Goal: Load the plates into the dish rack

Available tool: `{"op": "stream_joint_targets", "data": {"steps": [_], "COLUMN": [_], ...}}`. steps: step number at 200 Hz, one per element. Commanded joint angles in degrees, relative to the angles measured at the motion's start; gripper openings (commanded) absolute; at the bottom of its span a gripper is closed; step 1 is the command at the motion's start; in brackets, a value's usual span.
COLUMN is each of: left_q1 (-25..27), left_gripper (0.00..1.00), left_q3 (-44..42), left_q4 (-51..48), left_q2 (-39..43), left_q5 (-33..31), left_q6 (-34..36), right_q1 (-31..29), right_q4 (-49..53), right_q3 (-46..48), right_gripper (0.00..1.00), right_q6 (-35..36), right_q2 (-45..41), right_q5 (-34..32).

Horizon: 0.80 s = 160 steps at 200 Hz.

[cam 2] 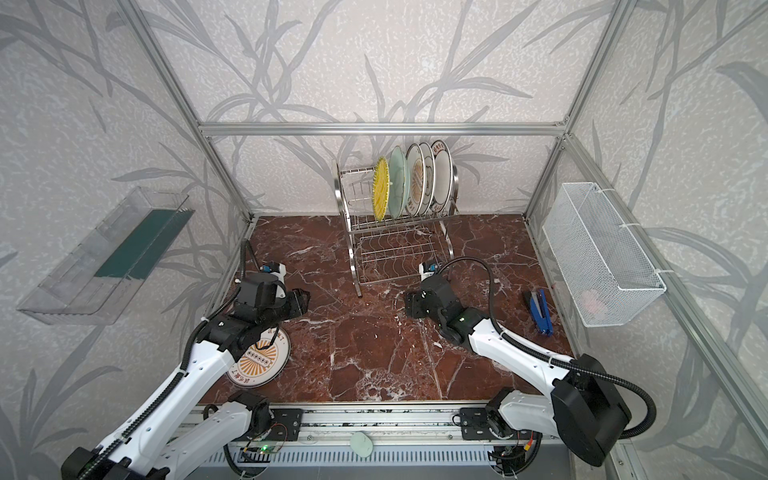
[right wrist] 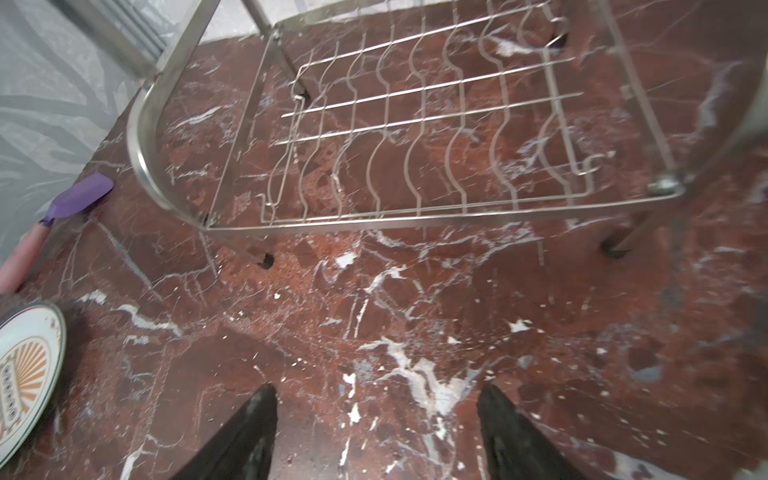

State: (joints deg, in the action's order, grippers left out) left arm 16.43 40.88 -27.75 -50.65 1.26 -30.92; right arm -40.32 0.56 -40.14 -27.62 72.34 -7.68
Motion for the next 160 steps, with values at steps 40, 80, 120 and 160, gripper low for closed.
{"op": "stream_joint_targets", "data": {"steps": [40,80,120,160], "left_q1": [0.2,0.4,0.4,0.4], "left_gripper": [0.54,0.55,0.57,0.57], "left_q3": [-10.9,-13.6,-15.6,-16.1], "left_q4": [-1.8,-4.9,-5.8,-5.9], "left_q2": [6.9,8.2,10.5,11.5], "left_q5": [-10.6,-13.6,-15.8,-15.0], "left_q6": [-10.7,-12.6,-14.1,-14.3], "right_q1": [-4.0,-4.5,-5.2,-12.2], "right_q4": [-7.1,-8.0,-11.0,-17.3], "right_q3": [-2.3,-1.9,-1.1,-3.5], "right_gripper": [0.75,0.75,0.70,0.69], "right_q6": [-3.9,-4.2,-5.8,-12.9], "right_q2": [8.1,8.6,9.9,17.6], "right_q5": [4.2,5.5,9.5,9.5]}}
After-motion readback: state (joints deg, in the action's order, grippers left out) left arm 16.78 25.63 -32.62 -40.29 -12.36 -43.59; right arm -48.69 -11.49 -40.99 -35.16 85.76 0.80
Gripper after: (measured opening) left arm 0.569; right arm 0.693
